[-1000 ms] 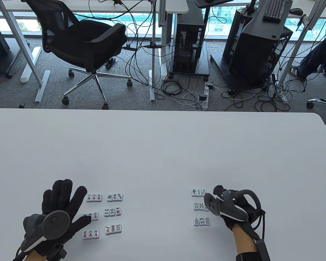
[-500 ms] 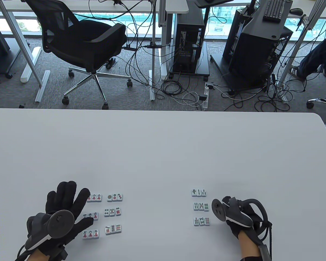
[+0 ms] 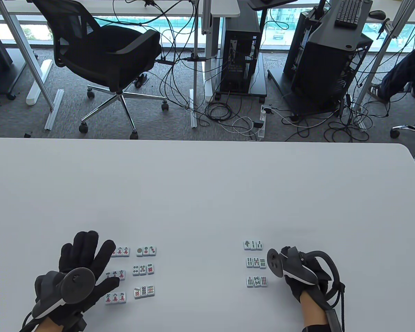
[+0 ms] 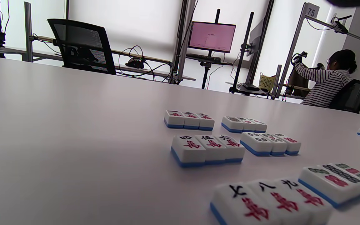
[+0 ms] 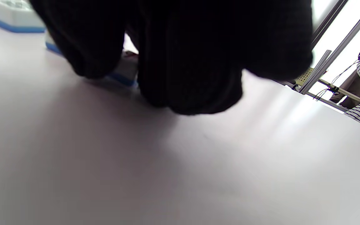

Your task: Mahjong suit sorting

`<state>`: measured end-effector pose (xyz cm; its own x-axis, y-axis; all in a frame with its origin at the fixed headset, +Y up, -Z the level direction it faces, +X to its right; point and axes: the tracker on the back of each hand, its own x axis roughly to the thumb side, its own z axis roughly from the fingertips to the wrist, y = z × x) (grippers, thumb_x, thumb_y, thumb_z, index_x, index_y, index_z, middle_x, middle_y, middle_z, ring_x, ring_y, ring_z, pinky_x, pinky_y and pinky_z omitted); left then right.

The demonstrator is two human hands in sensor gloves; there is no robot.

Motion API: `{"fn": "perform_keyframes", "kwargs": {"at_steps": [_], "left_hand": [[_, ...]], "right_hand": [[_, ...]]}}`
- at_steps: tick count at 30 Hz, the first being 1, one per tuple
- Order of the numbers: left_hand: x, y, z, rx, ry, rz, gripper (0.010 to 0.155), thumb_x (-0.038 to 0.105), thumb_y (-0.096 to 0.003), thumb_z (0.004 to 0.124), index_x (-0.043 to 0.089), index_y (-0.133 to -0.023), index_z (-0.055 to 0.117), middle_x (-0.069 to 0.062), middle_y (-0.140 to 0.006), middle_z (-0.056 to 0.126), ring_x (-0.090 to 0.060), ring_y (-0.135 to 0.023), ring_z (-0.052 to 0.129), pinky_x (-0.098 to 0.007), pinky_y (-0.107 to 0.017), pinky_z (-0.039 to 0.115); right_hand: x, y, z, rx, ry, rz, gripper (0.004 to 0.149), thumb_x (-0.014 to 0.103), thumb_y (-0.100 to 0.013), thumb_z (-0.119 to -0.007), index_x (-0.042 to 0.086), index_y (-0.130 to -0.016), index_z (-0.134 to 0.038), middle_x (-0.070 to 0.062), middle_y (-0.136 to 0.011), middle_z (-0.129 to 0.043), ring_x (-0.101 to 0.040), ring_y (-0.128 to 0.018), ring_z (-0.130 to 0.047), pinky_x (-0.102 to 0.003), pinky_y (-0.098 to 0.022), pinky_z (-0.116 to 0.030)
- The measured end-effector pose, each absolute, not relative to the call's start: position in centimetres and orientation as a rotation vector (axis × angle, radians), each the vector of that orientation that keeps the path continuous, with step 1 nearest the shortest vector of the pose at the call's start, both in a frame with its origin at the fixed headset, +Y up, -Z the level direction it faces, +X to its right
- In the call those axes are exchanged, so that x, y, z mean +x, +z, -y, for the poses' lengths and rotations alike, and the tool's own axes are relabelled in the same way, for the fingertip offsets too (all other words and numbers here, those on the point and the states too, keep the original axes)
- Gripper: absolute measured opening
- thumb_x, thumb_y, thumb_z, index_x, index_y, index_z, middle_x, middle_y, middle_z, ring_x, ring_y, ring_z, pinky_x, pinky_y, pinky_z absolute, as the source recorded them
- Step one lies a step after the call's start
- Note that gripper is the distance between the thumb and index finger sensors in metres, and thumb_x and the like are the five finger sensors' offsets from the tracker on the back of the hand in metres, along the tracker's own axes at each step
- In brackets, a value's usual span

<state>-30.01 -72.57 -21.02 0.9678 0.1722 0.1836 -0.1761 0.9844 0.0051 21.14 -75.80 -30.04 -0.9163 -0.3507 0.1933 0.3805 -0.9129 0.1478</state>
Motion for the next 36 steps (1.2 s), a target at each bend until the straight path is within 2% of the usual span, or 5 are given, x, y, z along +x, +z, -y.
{"fn": "perform_keyframes", "kwargs": {"at_steps": [9, 16, 23, 33, 36], "left_hand": [[-30.1, -21.0, 72.5, 0.033, 0.19, 0.186, 0.087, 0.075, -0.0357, 0.06, 0.043, -0.108, 0.024, 0.013, -0.11, -0.01, -0.021, -0.11, -0.008, -0.058, -0.08, 0.008], [-30.3, -20.8, 72.2, 0.058, 0.202, 0.191, 0.087, 0.075, -0.0358, 0.06, 0.043, -0.108, 0.024, 0.013, -0.109, -0.01, -0.02, -0.11, -0.009, -0.058, -0.08, 0.007], [-30.4, -20.7, 71.9, 0.078, 0.21, 0.201, 0.087, 0.075, -0.0359, 0.06, 0.043, -0.108, 0.024, 0.013, -0.11, -0.01, -0.02, -0.11, -0.008, -0.058, -0.08, 0.008], [-30.3, -20.7, 72.1, 0.068, 0.2, 0.204, 0.087, 0.075, -0.0359, 0.06, 0.043, -0.108, 0.024, 0.013, -0.11, -0.01, -0.021, -0.11, -0.008, -0.058, -0.08, 0.008], [-30.3, -20.7, 72.0, 0.068, 0.205, 0.202, 0.087, 0.075, -0.0359, 0.06, 0.043, -0.108, 0.024, 0.013, -0.11, -0.01, -0.021, -0.11, -0.008, -0.058, -0.08, 0.008]], "right_hand": [[17.1, -32.8, 71.8, -0.198, -2.844, 0.13, 0.063, 0.039, -0.039, -0.083, 0.014, -0.095, -0.068, -0.003, -0.054, -0.098, -0.017, -0.025, -0.096, -0.03, -0.019, -0.085], [12.1, -35.3, 74.1, -0.284, -2.751, 0.233, 0.062, 0.04, -0.038, -0.084, 0.019, -0.094, -0.069, 0.001, -0.04, -0.098, -0.012, -0.012, -0.09, -0.027, -0.009, -0.081], [10.6, -36.0, 76.1, -0.286, -2.694, 0.326, 0.06, 0.039, -0.037, -0.085, 0.022, -0.093, -0.071, 0.003, -0.034, -0.097, -0.009, -0.006, -0.087, -0.025, -0.004, -0.079], [9.9, -36.1, 76.0, -0.314, -2.721, 0.324, 0.054, 0.037, -0.037, -0.087, 0.016, -0.086, -0.079, 0.002, -0.031, -0.096, -0.009, -0.005, -0.086, -0.026, -0.003, -0.079], [8.1, -36.0, 75.1, -0.36, -2.767, 0.244, 0.056, 0.037, -0.036, -0.087, 0.012, -0.086, -0.079, 0.003, -0.031, -0.097, -0.009, -0.004, -0.086, -0.026, -0.003, -0.079]]}}
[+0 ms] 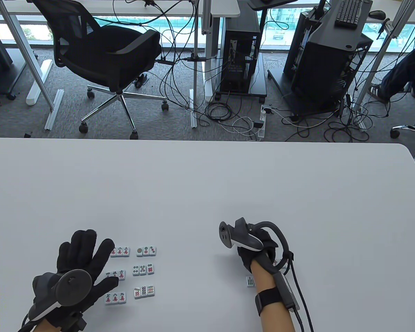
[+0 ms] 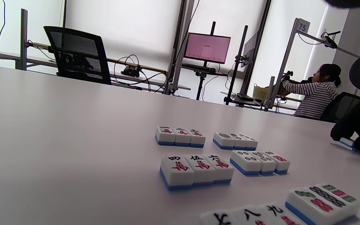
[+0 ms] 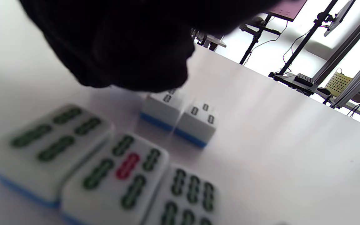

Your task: Mahjong suit sorting

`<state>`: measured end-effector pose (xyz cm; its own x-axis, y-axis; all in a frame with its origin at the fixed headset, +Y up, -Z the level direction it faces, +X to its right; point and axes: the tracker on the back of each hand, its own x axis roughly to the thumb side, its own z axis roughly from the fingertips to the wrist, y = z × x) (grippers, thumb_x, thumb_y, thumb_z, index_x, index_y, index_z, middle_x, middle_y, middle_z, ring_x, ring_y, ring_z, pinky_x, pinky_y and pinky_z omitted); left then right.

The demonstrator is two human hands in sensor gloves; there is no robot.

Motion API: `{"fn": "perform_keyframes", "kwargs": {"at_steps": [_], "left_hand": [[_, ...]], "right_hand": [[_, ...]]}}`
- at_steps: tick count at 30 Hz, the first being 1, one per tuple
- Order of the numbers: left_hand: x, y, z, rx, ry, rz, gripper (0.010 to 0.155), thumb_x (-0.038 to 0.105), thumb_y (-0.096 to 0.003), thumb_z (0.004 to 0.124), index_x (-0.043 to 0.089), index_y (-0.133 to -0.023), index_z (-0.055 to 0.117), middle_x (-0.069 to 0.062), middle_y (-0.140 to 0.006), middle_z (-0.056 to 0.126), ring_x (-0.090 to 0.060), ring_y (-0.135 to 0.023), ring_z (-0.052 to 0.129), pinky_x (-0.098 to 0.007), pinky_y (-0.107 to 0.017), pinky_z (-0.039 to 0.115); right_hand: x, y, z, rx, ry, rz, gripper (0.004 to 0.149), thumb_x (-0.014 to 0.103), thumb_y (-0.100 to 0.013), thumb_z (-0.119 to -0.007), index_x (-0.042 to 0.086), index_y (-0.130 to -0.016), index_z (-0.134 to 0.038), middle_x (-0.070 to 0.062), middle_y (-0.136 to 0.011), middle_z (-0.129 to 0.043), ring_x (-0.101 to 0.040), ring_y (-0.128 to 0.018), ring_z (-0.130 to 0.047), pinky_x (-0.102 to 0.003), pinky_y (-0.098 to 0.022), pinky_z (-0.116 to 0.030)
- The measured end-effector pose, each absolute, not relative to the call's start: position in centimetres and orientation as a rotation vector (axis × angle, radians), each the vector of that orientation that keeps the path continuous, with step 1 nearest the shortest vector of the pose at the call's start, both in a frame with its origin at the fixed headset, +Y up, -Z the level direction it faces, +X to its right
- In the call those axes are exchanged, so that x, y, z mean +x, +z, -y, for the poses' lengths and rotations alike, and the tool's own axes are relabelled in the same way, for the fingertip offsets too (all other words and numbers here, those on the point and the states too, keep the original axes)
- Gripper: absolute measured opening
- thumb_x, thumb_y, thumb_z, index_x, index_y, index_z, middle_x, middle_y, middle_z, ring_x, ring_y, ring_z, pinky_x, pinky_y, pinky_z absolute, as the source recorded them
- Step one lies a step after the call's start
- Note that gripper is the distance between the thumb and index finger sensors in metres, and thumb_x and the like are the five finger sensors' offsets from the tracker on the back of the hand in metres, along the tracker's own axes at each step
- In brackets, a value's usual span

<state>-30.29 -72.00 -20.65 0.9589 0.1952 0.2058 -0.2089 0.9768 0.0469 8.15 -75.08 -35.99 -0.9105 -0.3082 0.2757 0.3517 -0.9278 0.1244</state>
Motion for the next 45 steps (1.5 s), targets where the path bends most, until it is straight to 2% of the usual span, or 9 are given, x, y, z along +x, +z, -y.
{"fn": "perform_keyframes", "kwargs": {"at_steps": [6, 12, 15, 21, 27, 32, 35, 41, 45], "left_hand": [[-30.3, -20.6, 72.0, 0.069, 0.203, 0.203, 0.087, 0.075, -0.0359, 0.06, 0.043, -0.108, 0.024, 0.013, -0.11, -0.01, -0.021, -0.11, -0.008, -0.058, -0.08, 0.008], [-30.3, -20.6, 71.9, 0.068, 0.207, 0.205, 0.087, 0.075, -0.0359, 0.06, 0.043, -0.108, 0.024, 0.013, -0.11, -0.01, -0.021, -0.11, -0.008, -0.058, -0.08, 0.008], [-30.3, -20.6, 71.9, 0.071, 0.208, 0.208, 0.087, 0.075, -0.0359, 0.06, 0.043, -0.108, 0.024, 0.013, -0.11, -0.01, -0.021, -0.11, -0.008, -0.058, -0.08, 0.008], [-30.3, -20.6, 71.9, 0.072, 0.213, 0.212, 0.087, 0.075, -0.0359, 0.06, 0.043, -0.108, 0.024, 0.013, -0.11, -0.01, -0.021, -0.11, -0.008, -0.058, -0.08, 0.008], [-30.3, -20.5, 71.8, 0.073, 0.214, 0.209, 0.087, 0.075, -0.036, 0.06, 0.043, -0.108, 0.024, 0.013, -0.11, -0.01, -0.021, -0.11, -0.008, -0.058, -0.08, 0.008], [-30.4, -20.6, 71.7, 0.075, 0.223, 0.205, 0.087, 0.075, -0.036, 0.06, 0.043, -0.108, 0.024, 0.013, -0.11, -0.01, -0.021, -0.11, -0.008, -0.058, -0.08, 0.008], [-30.3, -20.5, 71.7, 0.075, 0.215, 0.209, 0.087, 0.075, -0.0359, 0.06, 0.043, -0.108, 0.024, 0.013, -0.11, -0.01, -0.021, -0.11, -0.008, -0.058, -0.08, 0.008], [-30.4, -20.6, 71.7, 0.068, 0.213, 0.201, 0.087, 0.075, -0.036, 0.06, 0.042, -0.108, 0.024, 0.013, -0.11, -0.01, -0.021, -0.11, -0.008, -0.058, -0.08, 0.008], [-30.4, -20.7, 71.9, 0.057, 0.205, 0.196, 0.087, 0.075, -0.036, 0.06, 0.043, -0.108, 0.025, 0.013, -0.11, -0.01, -0.021, -0.11, -0.008, -0.058, -0.08, 0.008]], "right_hand": [[2.2, -35.4, 74.0, -0.55, -2.903, 0.197, 0.058, 0.037, -0.037, -0.087, 0.008, -0.086, -0.078, 0.002, -0.032, -0.097, -0.009, -0.005, -0.087, -0.026, -0.004, -0.08], [-3.9, -35.0, 75.1, -0.67, -2.887, 0.266, 0.057, 0.036, -0.038, -0.086, 0.009, -0.087, -0.078, 0.002, -0.034, -0.097, -0.01, -0.007, -0.087, -0.026, -0.005, -0.08], [-5.3, -35.1, 75.9, -0.69, -2.853, 0.286, 0.056, 0.036, -0.038, -0.086, 0.009, -0.086, -0.078, 0.002, -0.035, -0.097, -0.01, -0.007, -0.088, -0.026, -0.006, -0.08], [-5.4, -34.8, 76.4, -0.708, -2.818, 0.265, 0.056, 0.037, -0.039, -0.084, 0.01, -0.088, -0.076, 0.001, -0.036, -0.097, -0.01, -0.008, -0.088, -0.026, -0.006, -0.081], [-2.7, -35.1, 74.0, -0.683, -2.864, 0.215, 0.063, 0.039, -0.039, -0.083, 0.011, -0.094, -0.069, 0.001, -0.04, -0.098, -0.011, -0.012, -0.09, -0.027, -0.01, -0.082], [2.9, -36.3, 71.2, -0.486, -2.86, 0.149, 0.063, 0.039, -0.039, -0.083, 0.013, -0.094, -0.068, 0.001, -0.042, -0.098, -0.012, -0.014, -0.091, -0.028, -0.011, -0.083], [6.5, -36.7, 70.6, -0.353, -2.854, 0.151, 0.063, 0.038, -0.039, -0.083, 0.013, -0.095, -0.068, 0.0, -0.043, -0.098, -0.012, -0.014, -0.091, -0.028, -0.011, -0.083], [11.7, -36.1, 72.1, -0.235, -2.753, 0.275, 0.061, 0.038, -0.039, -0.084, 0.017, -0.095, -0.069, 0.001, -0.043, -0.098, -0.011, -0.015, -0.091, -0.027, -0.012, -0.083], [12.5, -35.8, 73.8, -0.259, -2.732, 0.355, 0.061, 0.038, -0.038, -0.085, 0.019, -0.094, -0.07, 0.002, -0.043, -0.098, -0.011, -0.014, -0.091, -0.027, -0.011, -0.083]]}}
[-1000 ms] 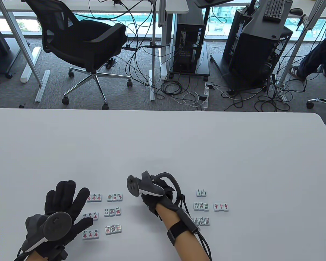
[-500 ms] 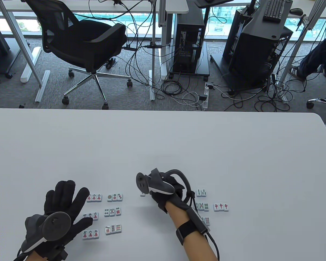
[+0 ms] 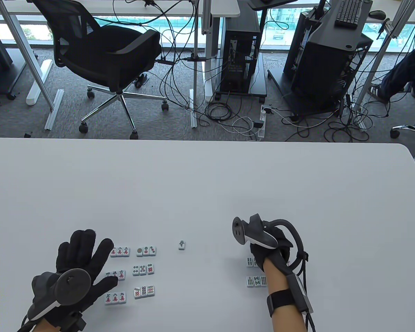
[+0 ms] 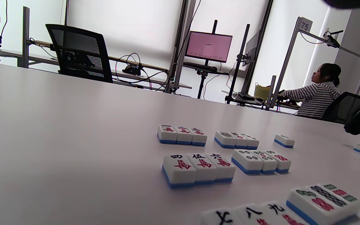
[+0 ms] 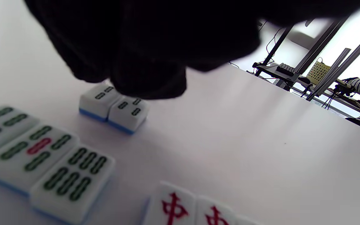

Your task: Mahjong suit sorting

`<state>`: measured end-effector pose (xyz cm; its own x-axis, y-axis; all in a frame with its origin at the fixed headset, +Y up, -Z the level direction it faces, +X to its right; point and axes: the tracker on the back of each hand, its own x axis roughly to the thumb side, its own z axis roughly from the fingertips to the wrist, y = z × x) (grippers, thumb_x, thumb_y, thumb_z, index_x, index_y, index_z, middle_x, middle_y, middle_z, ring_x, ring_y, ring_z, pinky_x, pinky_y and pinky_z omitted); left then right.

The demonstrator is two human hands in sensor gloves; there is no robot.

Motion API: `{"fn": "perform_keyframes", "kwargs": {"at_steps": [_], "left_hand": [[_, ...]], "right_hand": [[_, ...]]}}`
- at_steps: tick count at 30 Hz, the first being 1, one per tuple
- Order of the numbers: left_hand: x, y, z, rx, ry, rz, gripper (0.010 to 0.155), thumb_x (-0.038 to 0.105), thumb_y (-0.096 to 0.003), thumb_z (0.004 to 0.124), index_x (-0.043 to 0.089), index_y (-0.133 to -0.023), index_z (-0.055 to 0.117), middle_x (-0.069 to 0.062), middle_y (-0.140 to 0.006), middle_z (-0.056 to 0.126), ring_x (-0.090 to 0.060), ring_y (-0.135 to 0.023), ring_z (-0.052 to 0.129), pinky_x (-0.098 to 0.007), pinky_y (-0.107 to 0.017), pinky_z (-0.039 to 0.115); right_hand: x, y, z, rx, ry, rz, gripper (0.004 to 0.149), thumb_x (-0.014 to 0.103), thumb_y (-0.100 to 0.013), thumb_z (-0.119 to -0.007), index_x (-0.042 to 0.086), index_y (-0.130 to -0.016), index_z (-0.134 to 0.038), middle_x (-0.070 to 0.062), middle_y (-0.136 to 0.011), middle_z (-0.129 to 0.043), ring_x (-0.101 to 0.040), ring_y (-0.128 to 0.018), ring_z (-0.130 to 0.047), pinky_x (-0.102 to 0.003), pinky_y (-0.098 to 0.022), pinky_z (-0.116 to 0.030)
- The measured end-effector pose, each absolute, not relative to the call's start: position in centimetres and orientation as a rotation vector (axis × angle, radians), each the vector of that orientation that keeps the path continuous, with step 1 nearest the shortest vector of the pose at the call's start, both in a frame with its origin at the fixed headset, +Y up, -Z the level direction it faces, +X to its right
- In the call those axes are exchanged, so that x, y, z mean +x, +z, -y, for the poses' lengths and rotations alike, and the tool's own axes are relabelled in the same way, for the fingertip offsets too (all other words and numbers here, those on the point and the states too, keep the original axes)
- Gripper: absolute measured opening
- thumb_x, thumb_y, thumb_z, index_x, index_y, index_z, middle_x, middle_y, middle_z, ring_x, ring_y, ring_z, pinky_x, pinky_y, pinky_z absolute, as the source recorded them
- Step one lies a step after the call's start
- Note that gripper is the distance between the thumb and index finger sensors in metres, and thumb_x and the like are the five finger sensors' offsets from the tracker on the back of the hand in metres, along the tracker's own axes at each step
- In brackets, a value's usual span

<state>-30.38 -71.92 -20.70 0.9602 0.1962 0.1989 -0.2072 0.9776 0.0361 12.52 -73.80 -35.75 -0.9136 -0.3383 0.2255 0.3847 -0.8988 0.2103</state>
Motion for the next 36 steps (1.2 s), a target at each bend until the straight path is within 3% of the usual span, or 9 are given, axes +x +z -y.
{"fn": "perform_keyframes", "kwargs": {"at_steps": [7, 15, 23, 29, 36], "left_hand": [[-30.3, -20.8, 72.0, 0.044, 0.201, 0.191, 0.086, 0.075, -0.036, 0.06, 0.043, -0.108, 0.025, 0.013, -0.11, -0.01, -0.021, -0.11, -0.008, -0.058, -0.08, 0.008], [-30.4, -20.8, 72.0, 0.046, 0.209, 0.193, 0.086, 0.075, -0.036, 0.06, 0.042, -0.108, 0.025, 0.013, -0.11, -0.009, -0.021, -0.11, -0.008, -0.058, -0.08, 0.008], [-30.4, -20.8, 71.9, 0.05, 0.213, 0.196, 0.086, 0.075, -0.0361, 0.06, 0.042, -0.108, 0.025, 0.013, -0.11, -0.009, -0.021, -0.11, -0.008, -0.058, -0.08, 0.008], [-30.4, -20.7, 71.9, 0.054, 0.217, 0.2, 0.086, 0.075, -0.0361, 0.06, 0.042, -0.108, 0.025, 0.013, -0.11, -0.009, -0.021, -0.11, -0.008, -0.058, -0.08, 0.008], [-30.4, -20.7, 71.8, 0.068, 0.226, 0.206, 0.086, 0.075, -0.0361, 0.06, 0.042, -0.108, 0.025, 0.013, -0.11, -0.01, -0.021, -0.11, -0.008, -0.058, -0.08, 0.008]], "right_hand": [[12.0, -36.1, 76.0, -0.287, -2.678, 0.386, 0.058, 0.038, -0.038, -0.085, 0.019, -0.092, -0.073, 0.002, -0.039, -0.097, -0.009, -0.01, -0.089, -0.026, -0.008, -0.082], [10.7, -36.4, 75.8, -0.31, -2.663, 0.385, 0.055, 0.037, -0.038, -0.086, 0.011, -0.086, -0.078, 0.001, -0.036, -0.097, -0.01, -0.008, -0.088, -0.026, -0.006, -0.081], [3.7, -35.4, 73.8, -0.531, -2.896, 0.174, 0.059, 0.038, -0.037, -0.086, 0.006, -0.085, -0.078, 0.002, -0.036, -0.097, -0.01, -0.009, -0.089, -0.026, -0.007, -0.081], [-1.1, -35.0, 74.6, -0.655, -2.862, 0.245, 0.058, 0.038, -0.037, -0.086, 0.006, -0.085, -0.078, 0.001, -0.038, -0.097, -0.01, -0.01, -0.089, -0.027, -0.008, -0.081], [-3.2, -34.9, 75.8, -0.691, -2.839, 0.282, 0.057, 0.037, -0.038, -0.086, 0.007, -0.085, -0.078, 0.001, -0.04, -0.097, -0.011, -0.011, -0.09, -0.027, -0.009, -0.082]]}}
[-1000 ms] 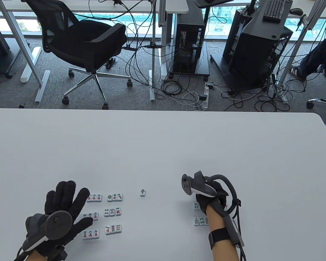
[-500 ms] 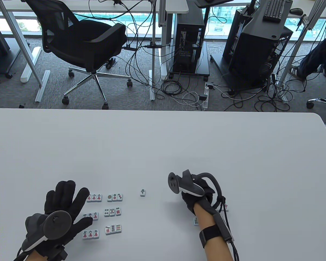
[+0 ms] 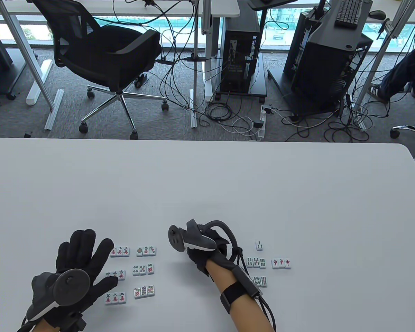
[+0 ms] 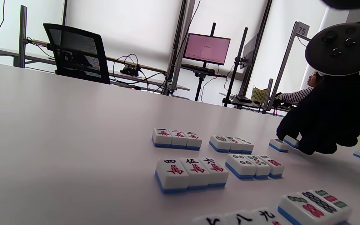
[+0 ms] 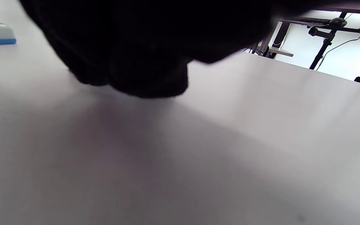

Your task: Mahjong suit sorting

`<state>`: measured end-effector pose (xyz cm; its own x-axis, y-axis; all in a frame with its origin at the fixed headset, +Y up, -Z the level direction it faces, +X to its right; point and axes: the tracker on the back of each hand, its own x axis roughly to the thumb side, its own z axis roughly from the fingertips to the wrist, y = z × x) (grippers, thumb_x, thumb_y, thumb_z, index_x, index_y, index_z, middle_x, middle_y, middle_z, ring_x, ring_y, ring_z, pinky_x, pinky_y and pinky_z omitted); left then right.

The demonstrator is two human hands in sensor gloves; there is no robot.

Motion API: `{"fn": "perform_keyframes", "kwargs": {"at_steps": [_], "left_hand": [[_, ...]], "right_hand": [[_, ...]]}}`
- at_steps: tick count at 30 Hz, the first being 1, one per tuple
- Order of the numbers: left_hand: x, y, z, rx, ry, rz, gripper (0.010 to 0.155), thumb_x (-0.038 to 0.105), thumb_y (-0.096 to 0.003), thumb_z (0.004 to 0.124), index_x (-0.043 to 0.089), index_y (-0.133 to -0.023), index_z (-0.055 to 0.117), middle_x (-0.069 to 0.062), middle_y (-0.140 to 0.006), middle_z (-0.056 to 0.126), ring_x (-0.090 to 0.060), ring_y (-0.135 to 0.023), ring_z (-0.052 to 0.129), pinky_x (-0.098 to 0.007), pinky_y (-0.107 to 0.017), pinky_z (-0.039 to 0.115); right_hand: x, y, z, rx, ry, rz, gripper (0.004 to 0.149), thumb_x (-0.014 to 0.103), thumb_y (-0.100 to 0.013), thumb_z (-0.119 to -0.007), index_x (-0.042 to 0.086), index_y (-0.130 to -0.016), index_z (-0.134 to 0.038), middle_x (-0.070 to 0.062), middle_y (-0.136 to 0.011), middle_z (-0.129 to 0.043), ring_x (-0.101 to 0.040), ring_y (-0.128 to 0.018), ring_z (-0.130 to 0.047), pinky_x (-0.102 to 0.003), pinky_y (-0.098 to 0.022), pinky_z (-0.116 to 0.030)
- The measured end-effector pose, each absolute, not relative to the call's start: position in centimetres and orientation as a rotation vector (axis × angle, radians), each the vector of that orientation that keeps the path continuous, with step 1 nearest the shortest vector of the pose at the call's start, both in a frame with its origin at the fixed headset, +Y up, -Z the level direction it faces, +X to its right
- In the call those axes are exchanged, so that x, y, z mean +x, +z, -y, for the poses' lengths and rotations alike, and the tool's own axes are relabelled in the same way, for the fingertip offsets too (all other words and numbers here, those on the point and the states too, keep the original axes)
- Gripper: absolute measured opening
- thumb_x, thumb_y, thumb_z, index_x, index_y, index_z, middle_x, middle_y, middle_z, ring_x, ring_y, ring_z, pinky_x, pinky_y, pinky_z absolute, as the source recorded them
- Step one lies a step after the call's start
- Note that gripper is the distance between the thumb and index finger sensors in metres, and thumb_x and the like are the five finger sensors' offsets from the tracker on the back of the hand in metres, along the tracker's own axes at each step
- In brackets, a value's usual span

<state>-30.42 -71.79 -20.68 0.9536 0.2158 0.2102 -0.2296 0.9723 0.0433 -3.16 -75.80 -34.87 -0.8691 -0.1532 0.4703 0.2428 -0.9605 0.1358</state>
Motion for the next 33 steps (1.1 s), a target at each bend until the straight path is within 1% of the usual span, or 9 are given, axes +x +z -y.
{"fn": "perform_keyframes", "kwargs": {"at_steps": [6, 11, 14, 17, 21, 25, 28, 30, 33], "left_hand": [[-30.4, -20.6, 71.8, 0.073, 0.228, 0.209, 0.086, 0.075, -0.0361, 0.06, 0.042, -0.108, 0.025, 0.013, -0.11, -0.01, -0.021, -0.11, -0.008, -0.058, -0.08, 0.008], [-30.4, -20.6, 71.8, 0.072, 0.228, 0.21, 0.086, 0.075, -0.0362, 0.06, 0.043, -0.108, 0.025, 0.013, -0.11, -0.01, -0.02, -0.11, -0.008, -0.058, -0.08, 0.008], [-30.4, -20.5, 71.7, 0.072, 0.23, 0.209, 0.086, 0.075, -0.0361, 0.06, 0.042, -0.108, 0.025, 0.013, -0.11, -0.01, -0.021, -0.11, -0.008, -0.058, -0.08, 0.008], [-30.4, -20.5, 71.8, 0.071, 0.229, 0.208, 0.086, 0.075, -0.0361, 0.06, 0.042, -0.108, 0.025, 0.013, -0.11, -0.01, -0.021, -0.11, -0.008, -0.058, -0.08, 0.008], [-30.4, -20.5, 71.7, 0.069, 0.223, 0.208, 0.086, 0.075, -0.0361, 0.06, 0.042, -0.108, 0.025, 0.013, -0.11, -0.01, -0.021, -0.11, -0.008, -0.058, -0.08, 0.008], [-30.4, -20.5, 71.7, 0.066, 0.22, 0.206, 0.086, 0.075, -0.0362, 0.06, 0.042, -0.108, 0.025, 0.013, -0.11, -0.009, -0.021, -0.11, -0.008, -0.058, -0.08, 0.008], [-30.4, -20.6, 71.8, 0.06, 0.213, 0.203, 0.086, 0.075, -0.0361, 0.06, 0.042, -0.108, 0.025, 0.013, -0.11, -0.01, -0.021, -0.11, -0.008, -0.058, -0.08, 0.008], [-30.4, -20.6, 71.9, 0.056, 0.21, 0.201, 0.086, 0.075, -0.0362, 0.06, 0.042, -0.108, 0.025, 0.013, -0.11, -0.009, -0.021, -0.11, -0.008, -0.058, -0.08, 0.008], [-30.3, -20.6, 71.8, 0.053, 0.207, 0.198, 0.086, 0.075, -0.0361, 0.06, 0.042, -0.108, 0.025, 0.013, -0.11, -0.009, -0.021, -0.11, -0.008, -0.058, -0.08, 0.008]], "right_hand": [[-3.3, -34.8, 76.3, -0.698, -2.84, 0.243, 0.056, 0.038, -0.039, -0.084, 0.009, -0.086, -0.078, 0.0, -0.041, -0.097, -0.012, -0.013, -0.09, -0.028, -0.01, -0.083], [-2.2, -34.7, 75.3, -0.716, -2.837, 0.25, 0.064, 0.041, -0.039, -0.082, 0.013, -0.094, -0.069, 0.0, -0.045, -0.097, -0.012, -0.016, -0.092, -0.028, -0.013, -0.084], [-0.2, -34.9, 73.8, -0.653, -2.872, 0.198, 0.065, 0.041, -0.039, -0.082, 0.013, -0.095, -0.067, 0.0, -0.046, -0.097, -0.013, -0.017, -0.092, -0.028, -0.014, -0.084], [2.8, -35.5, 72.2, -0.533, -2.855, 0.156, 0.065, 0.041, -0.039, -0.082, 0.013, -0.096, -0.066, -0.001, -0.048, -0.097, -0.013, -0.019, -0.093, -0.029, -0.015, -0.084], [7.4, -36.1, 71.2, -0.361, -2.804, 0.168, 0.064, 0.039, -0.039, -0.082, 0.016, -0.097, -0.066, -0.001, -0.05, -0.097, -0.014, -0.02, -0.093, -0.029, -0.016, -0.084], [11.0, -36.0, 71.3, -0.237, -2.763, 0.202, 0.063, 0.039, -0.04, -0.082, 0.018, -0.097, -0.067, -0.001, -0.052, -0.097, -0.014, -0.023, -0.093, -0.029, -0.018, -0.085], [12.9, -35.9, 72.2, -0.168, -2.788, 0.3, 0.061, 0.039, -0.04, -0.082, 0.018, -0.096, -0.068, -0.001, -0.052, -0.097, -0.014, -0.023, -0.093, -0.029, -0.018, -0.085], [13.5, -35.7, 73.1, -0.159, -2.77, 0.351, 0.061, 0.038, -0.04, -0.083, 0.019, -0.096, -0.069, -0.001, -0.051, -0.097, -0.014, -0.021, -0.093, -0.029, -0.017, -0.085], [13.7, -35.6, 74.2, -0.176, -2.7, 0.373, 0.061, 0.038, -0.039, -0.084, 0.02, -0.095, -0.069, 0.0, -0.049, -0.097, -0.013, -0.02, -0.093, -0.028, -0.016, -0.084]]}}
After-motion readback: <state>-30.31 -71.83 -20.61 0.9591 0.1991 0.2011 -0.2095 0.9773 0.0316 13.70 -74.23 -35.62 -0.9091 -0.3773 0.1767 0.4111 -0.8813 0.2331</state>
